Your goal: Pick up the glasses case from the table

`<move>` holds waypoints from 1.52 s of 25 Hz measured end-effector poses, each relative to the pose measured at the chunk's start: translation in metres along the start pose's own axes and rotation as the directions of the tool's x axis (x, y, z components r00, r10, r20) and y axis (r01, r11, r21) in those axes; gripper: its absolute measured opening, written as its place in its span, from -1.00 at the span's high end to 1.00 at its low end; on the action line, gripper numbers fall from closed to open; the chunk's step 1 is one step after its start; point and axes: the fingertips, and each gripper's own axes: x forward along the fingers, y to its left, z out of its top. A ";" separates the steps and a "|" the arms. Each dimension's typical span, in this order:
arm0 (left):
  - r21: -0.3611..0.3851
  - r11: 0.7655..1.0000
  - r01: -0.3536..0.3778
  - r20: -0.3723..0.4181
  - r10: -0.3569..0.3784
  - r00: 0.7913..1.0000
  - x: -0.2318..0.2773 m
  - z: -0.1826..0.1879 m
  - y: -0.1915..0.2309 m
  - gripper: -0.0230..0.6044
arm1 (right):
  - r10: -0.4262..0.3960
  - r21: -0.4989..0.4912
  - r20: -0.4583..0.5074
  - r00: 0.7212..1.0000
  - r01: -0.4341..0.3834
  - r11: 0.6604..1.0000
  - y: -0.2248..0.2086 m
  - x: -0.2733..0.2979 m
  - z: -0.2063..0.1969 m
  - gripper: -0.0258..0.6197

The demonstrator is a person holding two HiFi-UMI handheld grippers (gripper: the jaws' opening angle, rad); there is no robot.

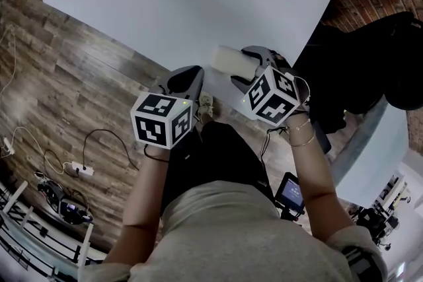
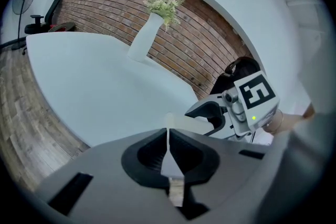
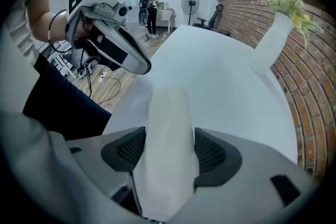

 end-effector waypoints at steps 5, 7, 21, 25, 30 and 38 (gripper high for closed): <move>-0.006 0.999 0.035 -0.004 -0.035 0.999 0.003 -0.001 -0.003 0.87 | 0.035 -0.005 -0.007 0.999 -0.035 0.999 0.000 0.003 0.002 0.02; -0.005 0.999 0.052 -0.001 -0.052 0.999 0.002 0.000 -0.006 0.87 | 0.035 -0.009 -0.003 0.999 -0.035 0.999 0.001 0.002 0.003 0.02; -0.145 0.975 0.167 0.001 -0.169 0.986 0.015 0.000 -0.019 0.16 | 0.021 -0.037 0.130 0.991 -0.016 0.999 0.006 -0.010 0.011 0.05; -0.213 0.954 0.209 0.011 -0.212 0.977 0.022 0.000 -0.024 0.14 | 0.010 -0.052 0.200 0.980 0.001 0.999 0.009 -0.021 0.018 0.05; -0.241 0.938 0.250 0.010 -0.255 0.967 0.025 -0.001 -0.033 0.14 | 0.002 -0.052 0.258 0.966 0.011 0.999 0.017 -0.035 0.022 0.06; -0.239 0.943 0.231 -0.016 -0.242 0.970 0.029 -0.005 -0.026 0.14 | 0.000 -0.053 0.235 0.972 0.012 0.999 0.013 -0.018 0.018 0.05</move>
